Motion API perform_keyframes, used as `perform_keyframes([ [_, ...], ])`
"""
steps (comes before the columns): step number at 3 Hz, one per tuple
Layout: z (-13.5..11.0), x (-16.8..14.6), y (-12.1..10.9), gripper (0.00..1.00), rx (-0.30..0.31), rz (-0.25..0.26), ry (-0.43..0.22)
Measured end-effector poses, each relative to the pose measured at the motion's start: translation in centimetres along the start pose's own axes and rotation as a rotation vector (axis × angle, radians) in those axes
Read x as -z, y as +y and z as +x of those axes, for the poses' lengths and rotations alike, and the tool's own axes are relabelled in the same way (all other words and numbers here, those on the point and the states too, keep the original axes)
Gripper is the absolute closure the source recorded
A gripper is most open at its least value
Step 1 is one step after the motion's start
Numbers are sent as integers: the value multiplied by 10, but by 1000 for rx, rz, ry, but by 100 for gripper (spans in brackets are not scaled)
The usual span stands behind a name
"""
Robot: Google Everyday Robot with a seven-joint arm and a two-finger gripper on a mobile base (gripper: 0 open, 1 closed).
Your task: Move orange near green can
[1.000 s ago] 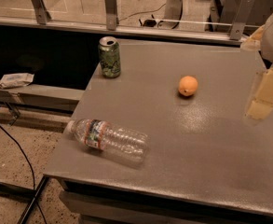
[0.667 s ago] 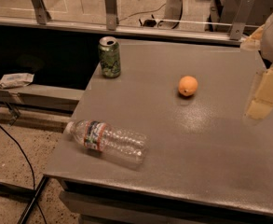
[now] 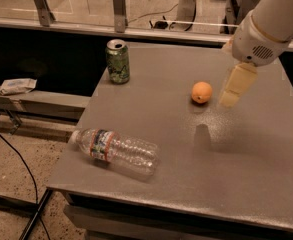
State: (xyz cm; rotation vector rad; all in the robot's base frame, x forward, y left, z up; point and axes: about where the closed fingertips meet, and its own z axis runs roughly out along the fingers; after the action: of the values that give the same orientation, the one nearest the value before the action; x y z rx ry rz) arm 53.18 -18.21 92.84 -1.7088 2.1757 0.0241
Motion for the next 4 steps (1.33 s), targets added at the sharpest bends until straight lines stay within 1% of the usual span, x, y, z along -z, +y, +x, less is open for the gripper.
perform_keyframes([
  [1, -14, -30, -16, 0, -6, -16, -22],
  [2, -23, -58, -22, 0, -14, -36, -13],
  [3, -21, -89, -27, 0, -39, -56, 41],
  [4, -14, -105, -31, 0, -69, -61, 76],
])
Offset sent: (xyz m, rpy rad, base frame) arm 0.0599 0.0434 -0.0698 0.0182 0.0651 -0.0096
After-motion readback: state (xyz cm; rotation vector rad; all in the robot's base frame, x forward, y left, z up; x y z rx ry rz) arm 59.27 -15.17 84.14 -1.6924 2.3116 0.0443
